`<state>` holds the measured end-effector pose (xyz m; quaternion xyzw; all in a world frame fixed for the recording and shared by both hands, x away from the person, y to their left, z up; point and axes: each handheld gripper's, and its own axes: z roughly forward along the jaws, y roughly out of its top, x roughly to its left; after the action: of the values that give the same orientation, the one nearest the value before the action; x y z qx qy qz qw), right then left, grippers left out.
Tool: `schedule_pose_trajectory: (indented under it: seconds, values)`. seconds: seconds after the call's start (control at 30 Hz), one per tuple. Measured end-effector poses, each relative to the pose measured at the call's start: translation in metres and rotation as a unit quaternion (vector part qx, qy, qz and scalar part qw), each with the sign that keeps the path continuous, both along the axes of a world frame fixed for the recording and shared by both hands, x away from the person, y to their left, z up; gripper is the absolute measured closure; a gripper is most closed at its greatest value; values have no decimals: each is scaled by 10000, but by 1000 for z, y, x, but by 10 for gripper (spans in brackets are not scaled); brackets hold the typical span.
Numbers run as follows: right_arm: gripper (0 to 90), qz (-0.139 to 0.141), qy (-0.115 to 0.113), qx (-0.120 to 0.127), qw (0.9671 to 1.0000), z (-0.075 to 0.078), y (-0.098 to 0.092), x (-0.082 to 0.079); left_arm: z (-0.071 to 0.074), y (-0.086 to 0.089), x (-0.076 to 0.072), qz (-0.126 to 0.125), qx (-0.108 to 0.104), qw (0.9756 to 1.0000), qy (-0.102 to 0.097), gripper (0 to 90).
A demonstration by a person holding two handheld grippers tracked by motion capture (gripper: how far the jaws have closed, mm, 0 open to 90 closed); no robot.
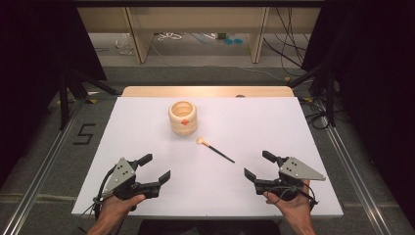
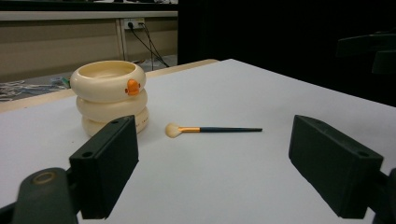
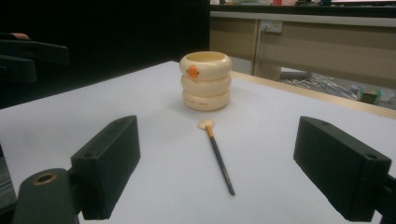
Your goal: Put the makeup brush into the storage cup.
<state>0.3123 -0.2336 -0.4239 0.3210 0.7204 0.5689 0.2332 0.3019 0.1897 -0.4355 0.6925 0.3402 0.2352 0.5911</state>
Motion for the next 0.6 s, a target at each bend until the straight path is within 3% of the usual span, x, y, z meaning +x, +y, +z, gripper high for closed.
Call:
schedule_pose_trajectory:
  seconds: [0.03,0.13,0.17,0.23,0.3,0.4,0.53,0.57,0.6]
  values:
    - [153,28,-98,129,9999,-1,2,2,0,0,0,-5,2,10000,0,156]
    - [153,27,-13,21,10000,0,0,2,0,0,0,1,-4,10000,9,156]
    - [153,52,-26,98,9999,0,2,4,0,0,0,4,-9,10000,11,156]
    - [153,19,-43,-125,9999,2,1,6,0,0,0,-12,25,10000,-17,156]
    - [154,79,167,-234,9996,3,2,7,0,0,1,-11,26,10000,-10,156]
    - [156,85,228,-503,9984,4,3,11,0,0,1,-13,25,10000,-1,156]
    - [177,119,408,-738,9964,8,5,15,0,0,1,-27,34,10000,-16,156]
    - [186,167,320,-734,9966,9,7,18,0,0,1,-27,34,10000,-16,156]
    - [188,179,382,-810,9958,11,8,19,0,0,1,-27,39,10000,-11,156]
